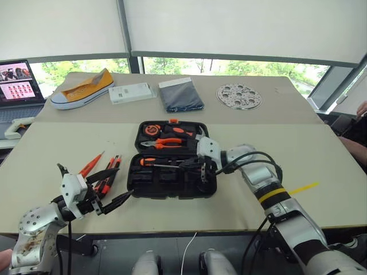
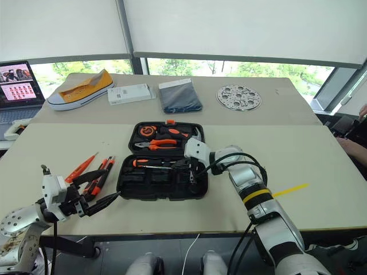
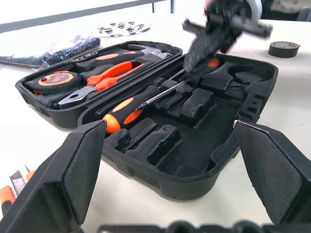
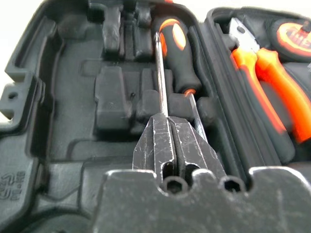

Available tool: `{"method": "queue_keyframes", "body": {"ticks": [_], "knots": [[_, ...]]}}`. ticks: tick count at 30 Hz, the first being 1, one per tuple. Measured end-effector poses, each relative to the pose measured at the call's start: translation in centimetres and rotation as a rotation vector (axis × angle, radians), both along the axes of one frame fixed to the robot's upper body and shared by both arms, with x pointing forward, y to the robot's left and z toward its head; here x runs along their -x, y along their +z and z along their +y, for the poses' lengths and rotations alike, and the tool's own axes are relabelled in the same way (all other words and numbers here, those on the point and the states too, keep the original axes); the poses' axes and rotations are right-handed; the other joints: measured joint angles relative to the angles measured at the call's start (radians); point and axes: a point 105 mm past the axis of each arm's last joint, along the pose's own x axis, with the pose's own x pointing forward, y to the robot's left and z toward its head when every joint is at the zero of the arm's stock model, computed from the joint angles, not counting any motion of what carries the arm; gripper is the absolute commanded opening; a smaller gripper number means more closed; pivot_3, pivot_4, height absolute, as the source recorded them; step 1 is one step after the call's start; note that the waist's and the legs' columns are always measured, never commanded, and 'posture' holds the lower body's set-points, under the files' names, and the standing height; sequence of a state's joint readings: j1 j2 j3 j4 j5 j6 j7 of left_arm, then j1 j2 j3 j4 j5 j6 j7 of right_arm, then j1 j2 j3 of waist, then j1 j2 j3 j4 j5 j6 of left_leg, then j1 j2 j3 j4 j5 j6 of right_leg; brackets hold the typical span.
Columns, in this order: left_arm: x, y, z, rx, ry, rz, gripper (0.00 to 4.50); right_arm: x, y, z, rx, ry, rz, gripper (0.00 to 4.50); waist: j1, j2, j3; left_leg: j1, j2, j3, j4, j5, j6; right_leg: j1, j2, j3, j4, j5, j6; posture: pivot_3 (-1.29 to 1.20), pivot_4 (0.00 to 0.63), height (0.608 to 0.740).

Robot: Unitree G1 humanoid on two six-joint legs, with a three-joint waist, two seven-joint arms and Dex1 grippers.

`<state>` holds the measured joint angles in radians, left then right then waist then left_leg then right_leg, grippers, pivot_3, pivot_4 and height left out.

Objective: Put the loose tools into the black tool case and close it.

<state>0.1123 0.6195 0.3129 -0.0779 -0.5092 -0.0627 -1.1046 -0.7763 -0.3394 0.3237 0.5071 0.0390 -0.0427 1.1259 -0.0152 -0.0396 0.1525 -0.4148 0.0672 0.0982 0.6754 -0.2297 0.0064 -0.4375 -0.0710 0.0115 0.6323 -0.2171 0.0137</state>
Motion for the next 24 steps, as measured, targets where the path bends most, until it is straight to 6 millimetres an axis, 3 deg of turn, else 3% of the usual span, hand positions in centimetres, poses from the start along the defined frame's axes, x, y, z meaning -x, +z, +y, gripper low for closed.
{"method": "queue_keyframes", "body": {"ticks": [9, 13, 18, 22, 24], "knots": [[0.0, 0.0, 0.9, 0.0, 0.059, 0.0, 4.5, -0.5, -1.1, 0.0, 0.057, 0.015, -0.032, 0.01, 0.0, 0.0, 0.0, 0.013, 0.0, 0.0, 0.0, 0.0, 0.0, 0.012, -0.002, 0.0, -0.001, -0.004, -0.006, 0.0, 0.15, 0.74], [0.3, -0.4, 1.4, 0.002, 0.092, 0.017, 4.5, -0.9, -0.6, 0.4, 0.048, -0.01, -0.023, 0.01, -0.001, 0.0, -0.001, 0.014, 0.001, 0.0, 0.0, 0.0, -0.001, 0.013, -0.002, -0.001, 0.0, -0.004, -0.006, 0.0, 0.15, 0.74], [0.8, 0.5, 3.3, 0.084, 0.181, 0.009, 4.5, 0.0, 0.8, -0.1, -0.154, -0.03, 0.137, 1.55, 0.0, 0.0, -0.001, 0.007, 0.001, 0.0, -0.002, 0.0, -0.001, 0.005, -0.002, -0.001, 0.0, 0.0, -0.002, 0.0, 0.15, 0.74], [1.1, 1.5, 5.8, 0.125, 0.295, 0.004, 4.5, 1.8, 4.0, -1.5, -0.324, 0.016, 0.097, 2.79, 0.002, 0.0, -0.001, 0.006, 0.0, 0.0, -0.006, 0.0, -0.001, 0.003, -0.003, -0.001, -0.001, -0.001, -0.001, 0.0, 0.15, 0.74], [1.8, 1.3, 7.4, 0.108, 0.36, 0.021, 4.5, 3.2, 4.5, -3.0, -0.345, 0.022, 0.049, 3.57, 0.003, 0.0, -0.001, 0.006, -0.001, 0.001, -0.008, -0.001, -0.003, 0.003, -0.003, -0.001, -0.003, -0.002, -0.001, 0.0, 0.15, 0.74]]}}
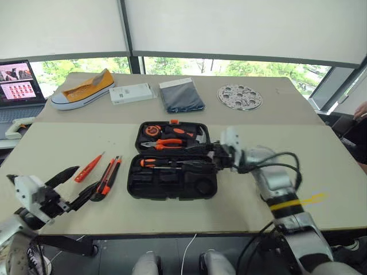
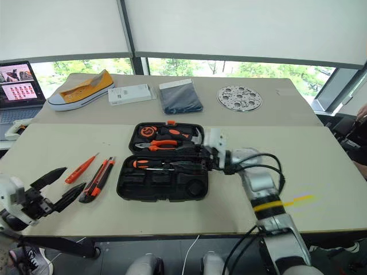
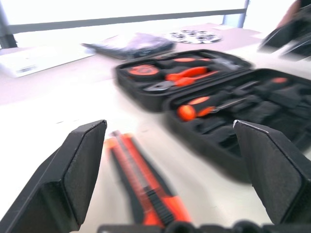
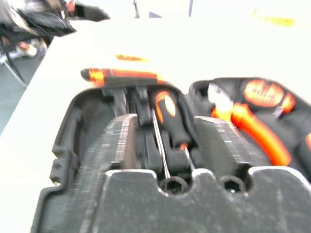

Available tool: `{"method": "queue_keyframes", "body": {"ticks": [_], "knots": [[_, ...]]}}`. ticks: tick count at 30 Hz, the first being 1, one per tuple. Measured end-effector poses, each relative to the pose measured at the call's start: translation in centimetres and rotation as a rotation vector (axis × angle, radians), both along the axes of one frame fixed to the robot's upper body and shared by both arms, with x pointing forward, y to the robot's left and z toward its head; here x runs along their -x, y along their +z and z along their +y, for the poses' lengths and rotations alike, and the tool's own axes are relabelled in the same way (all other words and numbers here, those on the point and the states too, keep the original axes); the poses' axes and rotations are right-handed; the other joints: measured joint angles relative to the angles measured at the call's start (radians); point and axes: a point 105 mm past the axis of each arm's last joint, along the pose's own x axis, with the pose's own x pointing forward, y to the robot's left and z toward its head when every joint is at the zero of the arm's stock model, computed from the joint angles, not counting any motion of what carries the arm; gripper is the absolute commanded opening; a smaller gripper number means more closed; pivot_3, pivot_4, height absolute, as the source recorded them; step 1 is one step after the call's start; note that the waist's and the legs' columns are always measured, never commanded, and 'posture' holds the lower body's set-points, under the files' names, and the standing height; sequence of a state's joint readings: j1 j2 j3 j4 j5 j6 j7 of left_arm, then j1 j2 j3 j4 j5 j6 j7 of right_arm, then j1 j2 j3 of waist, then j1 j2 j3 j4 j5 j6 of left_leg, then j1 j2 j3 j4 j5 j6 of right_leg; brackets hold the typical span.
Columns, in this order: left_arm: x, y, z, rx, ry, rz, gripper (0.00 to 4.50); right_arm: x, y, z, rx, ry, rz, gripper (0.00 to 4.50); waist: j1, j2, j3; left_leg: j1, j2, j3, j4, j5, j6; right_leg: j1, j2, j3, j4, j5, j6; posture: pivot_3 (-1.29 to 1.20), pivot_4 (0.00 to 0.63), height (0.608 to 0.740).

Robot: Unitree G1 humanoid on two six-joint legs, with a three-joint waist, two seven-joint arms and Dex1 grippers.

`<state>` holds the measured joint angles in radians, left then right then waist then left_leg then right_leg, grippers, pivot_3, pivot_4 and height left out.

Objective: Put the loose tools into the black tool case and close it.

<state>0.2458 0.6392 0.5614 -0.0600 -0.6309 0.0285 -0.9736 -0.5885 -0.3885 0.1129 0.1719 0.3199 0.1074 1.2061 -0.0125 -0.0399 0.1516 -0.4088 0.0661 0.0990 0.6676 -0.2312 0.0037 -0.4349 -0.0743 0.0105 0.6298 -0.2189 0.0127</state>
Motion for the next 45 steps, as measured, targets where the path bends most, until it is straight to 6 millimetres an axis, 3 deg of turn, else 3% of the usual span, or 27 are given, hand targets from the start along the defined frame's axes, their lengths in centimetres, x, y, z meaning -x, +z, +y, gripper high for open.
{"method": "queue_keyframes", "body": {"ticks": [3, 9, 12, 15, 20, 23, 28, 35, 39, 42, 45], "knots": [[1.5, -1.1, 3.2, 0.003, 0.127, 0.058, 4.5, 1.7, -0.7, -2.7, -0.036, -0.071, -0.002, 4.47, 0.0, 0.0, 0.0, 0.0, 0.0, 0.0, -0.001, -0.001, -0.001, -0.001, 0.0, 0.0, 0.0, -0.002, 0.0, 0.0, 0.15, 0.74], [5.3, -3.4, 8.3, 0.016, 0.323, 0.187, 4.5, 5.4, -2.0, -6.8, -0.138, -0.165, -0.013, 4.47, -0.004, -0.001, 0.0, 0.002, 0.001, 0.002, -0.003, -0.001, -0.002, -0.001, 0.001, 0.0, 0.0, -0.004, -0.001, 0.0, 0.15, 0.74], [6.5, -4.1, 9.2, 0.025, 0.357, 0.224, 4.5, 6.1, -2.5, -8.6, -0.148, -0.234, 0.005, 4.47, -0.002, -0.001, 0.0, 0.003, 0.001, 0.003, -0.003, -0.001, -0.002, -0.001, 0.0, 0.001, 0.0, -0.009, -0.005, 0.0, 0.15, 0.74], [6.2, -3.9, 9.6, 0.034, 0.378, 0.217, 4.5, 6.4, -2.5, -9.4, -0.148, -0.267, -0.039, 4.47, 0.001, -0.001, 0.0, 0.004, 0.001, 0.003, -0.003, -0.004, -0.008, -0.001, -0.001, 0.001, 0.0, -0.01, -0.001, 0.0, 0.15, 0.74], [4.7, -2.7, 10.0, 0.077, 0.374, 0.241, 4.5, 7.0, -1.2, -8.8, -0.143, -0.236, -0.109, 4.47, 0.001, -0.002, -0.001, 0.004, 0.002, 0.003, -0.003, -0.003, -0.01, -0.001, 0.0, 0.0, 0.002, -0.009, -0.001, 0.0, 0.15, 0.74], [3.3, -1.6, 9.9, 0.092, 0.351, 0.262, 4.5, 7.8, 0.5, -7.3, -0.169, -0.157, -0.159, 4.47, 0.0, -0.002, -0.001, 0.004, 0.002, 0.002, -0.003, -0.002, -0.009, -0.001, 0.001, 0.001, 0.002, -0.009, -0.002, 0.0, 0.15, 0.74], [-2.6, 1.1, 7.6, 0.015, 0.284, 0.304, 4.5, 7.5, 3.6, -4.7, -0.246, -0.082, -0.238, 4.47, 0.007, -0.003, -0.001, 0.004, 0.001, 0.003, -0.003, 0.001, -0.008, 0.0, 0.0, 0.0, 0.001, -0.003, -0.002, 0.0, 0.15, 0.74], [-6.6, -1.8, 4.9, -0.09, 0.236, 0.442, 4.5, 7.4, 3.2, -4.0, -0.248, -0.068, -0.213, 4.47, 0.0, -0.004, -0.001, 0.001, 0.001, 0.005, -0.005, 0.001, -0.006, -0.003, 0.002, 0.001, 0.001, -0.002, -0.001, 0.0, 0.15, 0.74], [-8.1, -2.5, 4.8, -0.067, 0.26, 0.453, 4.5, 7.5, 2.9, -3.9, -0.231, -0.066, -0.219, 4.47, 0.0, -0.004, -0.001, 0.001, 0.002, 0.005, -0.006, 0.001, -0.006, -0.003, 0.005, 0.002, 0.002, -0.002, -0.002, 0.0, 0.15, 0.74], [-8.5, -2.8, 3.9, -0.061, 0.206, 0.468, 3.75, 7.7, 2.4, -3.8, -0.198, -0.057, -0.228, 4.5, 0.001, -0.004, -0.001, 0.002, 0.002, 0.005, -0.006, 0.001, -0.006, -0.002, 0.004, 0.002, 0.002, -0.002, -0.002, 0.0, 0.15, 0.74], [-8.9, -2.9, 3.5, -0.059, 0.189, 0.471, 2.71, 7.8, 2.2, -3.7, -0.189, -0.05, -0.229, 4.5, 0.001, -0.004, -0.001, 0.003, 0.001, 0.005, -0.006, 0.002, -0.006, -0.001, 0.004, 0.002, 0.002, -0.002, -0.002, 0.0, 0.15, 0.74]]}}
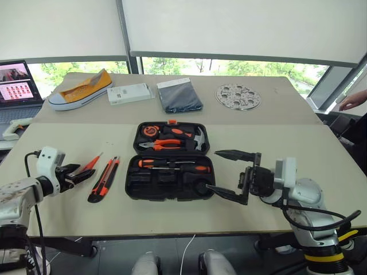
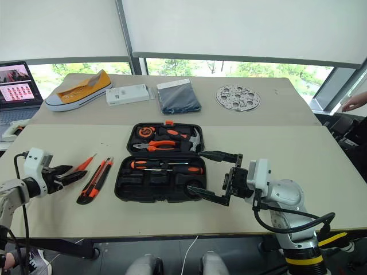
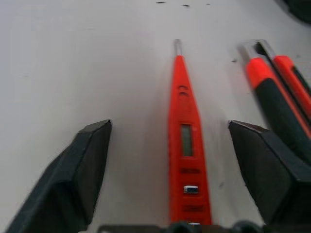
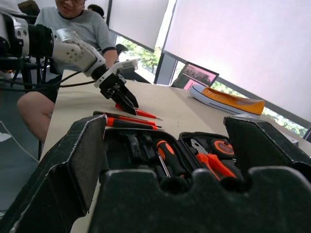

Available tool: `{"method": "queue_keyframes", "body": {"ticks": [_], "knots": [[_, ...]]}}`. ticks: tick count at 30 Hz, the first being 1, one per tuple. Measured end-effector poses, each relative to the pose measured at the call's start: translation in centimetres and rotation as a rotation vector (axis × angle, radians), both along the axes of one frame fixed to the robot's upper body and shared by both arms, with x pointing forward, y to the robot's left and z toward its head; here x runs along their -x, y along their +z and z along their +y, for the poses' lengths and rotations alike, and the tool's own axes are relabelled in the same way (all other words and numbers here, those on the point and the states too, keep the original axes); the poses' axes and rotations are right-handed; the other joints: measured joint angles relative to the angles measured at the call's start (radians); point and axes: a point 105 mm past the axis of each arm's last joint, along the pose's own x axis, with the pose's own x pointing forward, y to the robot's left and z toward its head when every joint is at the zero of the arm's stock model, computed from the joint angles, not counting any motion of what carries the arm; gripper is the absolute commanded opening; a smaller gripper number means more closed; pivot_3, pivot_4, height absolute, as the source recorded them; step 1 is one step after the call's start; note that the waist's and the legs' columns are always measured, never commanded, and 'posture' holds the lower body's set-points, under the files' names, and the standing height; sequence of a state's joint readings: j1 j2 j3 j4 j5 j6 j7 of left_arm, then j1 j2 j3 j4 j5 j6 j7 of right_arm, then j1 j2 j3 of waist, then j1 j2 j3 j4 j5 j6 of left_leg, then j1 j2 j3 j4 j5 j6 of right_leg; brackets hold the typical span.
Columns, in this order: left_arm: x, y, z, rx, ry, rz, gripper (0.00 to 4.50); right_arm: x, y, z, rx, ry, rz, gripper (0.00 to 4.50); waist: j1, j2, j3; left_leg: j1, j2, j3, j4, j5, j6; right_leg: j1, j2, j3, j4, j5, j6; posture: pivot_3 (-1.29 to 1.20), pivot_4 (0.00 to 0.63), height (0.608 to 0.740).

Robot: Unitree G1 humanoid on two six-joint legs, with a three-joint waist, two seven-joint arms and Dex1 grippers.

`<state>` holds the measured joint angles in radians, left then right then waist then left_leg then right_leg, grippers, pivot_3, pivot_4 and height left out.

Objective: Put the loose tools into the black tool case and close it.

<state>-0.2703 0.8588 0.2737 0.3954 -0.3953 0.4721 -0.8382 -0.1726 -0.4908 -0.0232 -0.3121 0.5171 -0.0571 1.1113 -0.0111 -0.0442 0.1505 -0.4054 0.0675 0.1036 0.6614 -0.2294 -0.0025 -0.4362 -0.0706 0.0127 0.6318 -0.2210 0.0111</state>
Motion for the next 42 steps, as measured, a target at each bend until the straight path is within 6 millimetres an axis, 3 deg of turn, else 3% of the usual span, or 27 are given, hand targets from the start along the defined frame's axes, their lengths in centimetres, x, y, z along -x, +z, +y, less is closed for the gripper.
{"method": "queue_keyframes", "body": {"ticks": [5, 6, 13, 17, 20, 22, 29, 36, 42], "knots": [[-0.3, -0.4, 0.2, -0.024, 0.001, 0.012, 0.68, 0.0, 0.0, 0.0, 0.008, 0.0, 0.0, 4.5, 0.004, 0.0, 0.0, 0.002, -0.001, 0.0, 0.0, 0.0, 0.0, 0.002, -0.001, 0.0, 0.0, 0.0, 0.0, 0.0, 0.15, 0.74], [-0.4, -0.4, 0.2, -0.034, -0.004, 0.008, 0.48, 0.0, 0.0, 0.0, 0.008, -0.001, -0.001, 4.5, 0.005, 0.0, 0.0, 0.002, -0.001, 0.0, 0.0, 0.0, 0.0, 0.002, -0.001, 0.0, 0.0, 0.0, 0.0, 0.0, 0.15, 0.74], [0.0, -0.2, 0.9, -0.023, -0.043, -0.047, 0.48, -0.2, 0.4, -1.0, 0.039, -0.033, 0.002, 4.5, 0.003, 0.0, 0.0, 0.001, 0.0, 0.0, 0.0, 0.0, 0.0, 0.001, 0.0, 0.0, 0.0, 0.0, 0.0, 0.0, 0.15, 0.74], [0.0, 2.3, -1.5, -0.089, -0.281, -0.185, 0.48, -0.4, 1.0, -2.2, 0.061, -0.085, -0.012, 4.5, 0.007, -0.001, 0.0, -0.001, 0.0, 0.0, 0.0, 0.0, 0.0, 0.0, -0.001, 0.0, 0.0, 0.0, 0.0, 0.0, 0.15, 0.74], [-0.2, 5.2, -6.1, -0.198, -0.595, -0.279, 0.48, -0.5, 1.6, -3.2, 0.08, -0.111, -0.024, 4.5, 0.025, -0.001, 0.0, -0.001, -0.001, 0.0, 0.001, 0.0, 0.0, 0.001, -0.001, 0.0, -0.001, 0.001, 0.001, 0.0, 0.15, 0.74], [0.0, 6.0, -9.7, -0.25, -0.793, -0.289, 0.48, -0.3, 1.3, -3.5, 0.111, -0.104, -0.013, 4.5, 0.029, -0.001, 0.0, -0.001, -0.001, 0.0, 0.001, 0.0, 0.0, 0.002, -0.001, 0.0, -0.002, 0.001, 0.001, 0.0, 0.15, 0.74], [0.6, 4.1, -18.3, -0.301, -1.087, -0.154, 0.48, -0.1, 0.5, -3.7, 0.143, -0.094, 0.03, 4.5, 0.017, -0.001, 0.0, -0.001, 0.001, -0.001, 0.003, 0.0, 0.0, 0.002, 0.004, 0.004, -0.001, 0.0, 0.002, 0.0, 0.15, 0.74], [-0.2, 2.0, -18.9, -0.406, -1.067, -0.08, 0.48, 0.3, -0.1, -3.7, 0.139, -0.109, 0.055, 4.5, 0.012, -0.001, 0.0, -0.001, 0.001, -0.004, 0.004, 0.0, 0.0, 0.002, 0.006, 0.004, 0.0, 0.0, 0.002, 0.0, 0.15, 0.74], [-0.5, 2.1, -18.3, -0.451, -1.048, -0.076, 0.48, 0.7, -0.3, -3.6, 0.133, -0.124, 0.064, 4.5, 0.014, -0.001, 0.0, 0.0, 0.001, -0.005, 0.007, 0.0, 0.0, 0.004, 0.006, 0.004, 0.0, 0.0, 0.003, 0.0, 0.15, 0.74]]}}
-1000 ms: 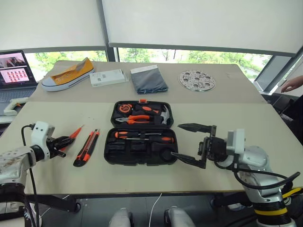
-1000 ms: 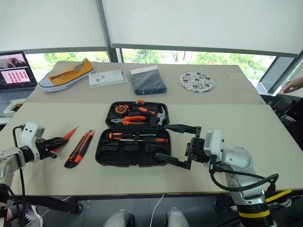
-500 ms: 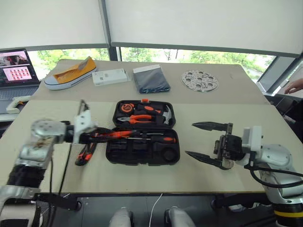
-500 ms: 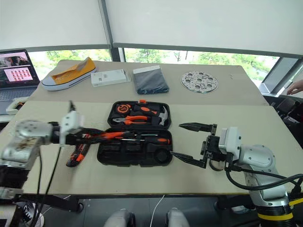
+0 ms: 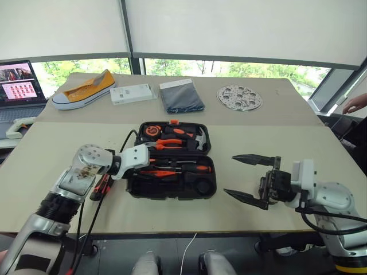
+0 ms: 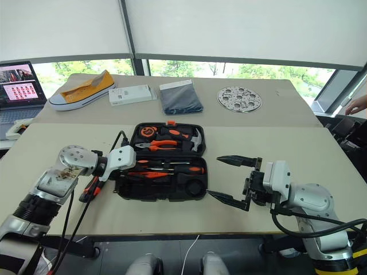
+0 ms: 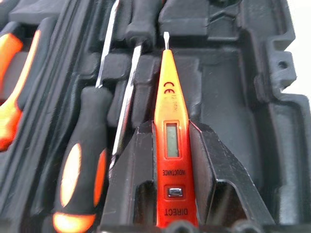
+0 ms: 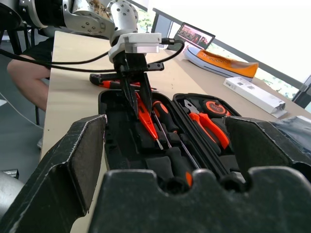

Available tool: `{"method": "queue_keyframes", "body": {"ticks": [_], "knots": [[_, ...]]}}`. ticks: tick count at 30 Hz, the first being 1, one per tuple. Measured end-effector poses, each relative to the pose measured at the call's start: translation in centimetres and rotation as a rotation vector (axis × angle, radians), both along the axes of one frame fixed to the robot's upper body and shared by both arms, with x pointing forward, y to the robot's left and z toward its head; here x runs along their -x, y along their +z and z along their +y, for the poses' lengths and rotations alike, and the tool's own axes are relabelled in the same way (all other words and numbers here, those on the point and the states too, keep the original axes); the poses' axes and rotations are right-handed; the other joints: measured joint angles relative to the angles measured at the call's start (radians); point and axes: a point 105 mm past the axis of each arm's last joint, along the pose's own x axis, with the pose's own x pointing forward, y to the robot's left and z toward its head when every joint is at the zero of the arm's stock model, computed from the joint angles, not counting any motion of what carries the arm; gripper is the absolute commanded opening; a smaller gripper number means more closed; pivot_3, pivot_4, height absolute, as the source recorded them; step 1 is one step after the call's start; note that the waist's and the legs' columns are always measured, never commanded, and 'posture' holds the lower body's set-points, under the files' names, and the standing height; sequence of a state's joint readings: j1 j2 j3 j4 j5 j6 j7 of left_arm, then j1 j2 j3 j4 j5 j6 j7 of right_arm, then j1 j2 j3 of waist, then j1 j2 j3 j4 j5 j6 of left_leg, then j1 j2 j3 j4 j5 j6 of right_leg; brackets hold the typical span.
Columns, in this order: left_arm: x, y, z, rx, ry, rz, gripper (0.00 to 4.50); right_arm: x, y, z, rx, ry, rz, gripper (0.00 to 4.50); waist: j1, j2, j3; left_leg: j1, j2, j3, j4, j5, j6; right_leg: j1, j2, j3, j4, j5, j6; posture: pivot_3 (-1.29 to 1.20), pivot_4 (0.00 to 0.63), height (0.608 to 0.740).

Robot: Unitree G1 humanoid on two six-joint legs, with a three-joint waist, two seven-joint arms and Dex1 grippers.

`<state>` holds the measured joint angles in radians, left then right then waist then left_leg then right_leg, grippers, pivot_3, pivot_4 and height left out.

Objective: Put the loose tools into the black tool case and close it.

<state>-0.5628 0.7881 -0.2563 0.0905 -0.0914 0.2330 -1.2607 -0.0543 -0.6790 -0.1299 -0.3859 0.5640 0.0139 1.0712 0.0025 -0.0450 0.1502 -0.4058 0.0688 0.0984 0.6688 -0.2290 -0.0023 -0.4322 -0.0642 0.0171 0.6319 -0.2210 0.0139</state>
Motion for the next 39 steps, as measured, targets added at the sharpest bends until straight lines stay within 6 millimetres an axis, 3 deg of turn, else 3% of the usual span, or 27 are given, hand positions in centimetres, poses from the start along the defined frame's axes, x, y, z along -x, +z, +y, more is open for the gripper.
{"method": "queue_keyframes", "body": {"ticks": [22, 33, 39], "knots": [[-1.4, -1.2, 1.3, -0.147, -0.107, -0.086, 0.48, -0.2, -0.3, -0.2, -0.021, -0.037, 0.013, 4.5, -0.003, 0.003, -0.002, 0.012, 0.001, -0.003, 0.0, 0.0, 0.0, 0.011, 0.003, 0.001, 0.0, -0.002, 0.003, 0.0, 0.15, 0.74], [-1.5, -1.3, -0.2, -0.124, -0.097, -0.011, 0.48, -0.4, 0.0, 0.2, -0.044, -0.033, 0.001, 4.5, 0.004, 0.007, -0.005, 0.01, 0.0, -0.003, 0.0, 0.0, 0.0, 0.01, 0.003, 0.002, -0.001, -0.002, 0.003, 0.0, 0.15, 0.74], [-1.5, -1.4, 0.2, -0.161, -0.089, -0.005, 0.48, -0.4, -0.1, 0.4, -0.04, -0.029, 0.004, 4.5, 0.004, 0.008, -0.005, 0.011, 0.0, -0.004, 0.0, 0.0, 0.0, 0.01, 0.004, 0.002, 0.0, -0.002, 0.003, 0.0, 0.15, 0.74]]}}
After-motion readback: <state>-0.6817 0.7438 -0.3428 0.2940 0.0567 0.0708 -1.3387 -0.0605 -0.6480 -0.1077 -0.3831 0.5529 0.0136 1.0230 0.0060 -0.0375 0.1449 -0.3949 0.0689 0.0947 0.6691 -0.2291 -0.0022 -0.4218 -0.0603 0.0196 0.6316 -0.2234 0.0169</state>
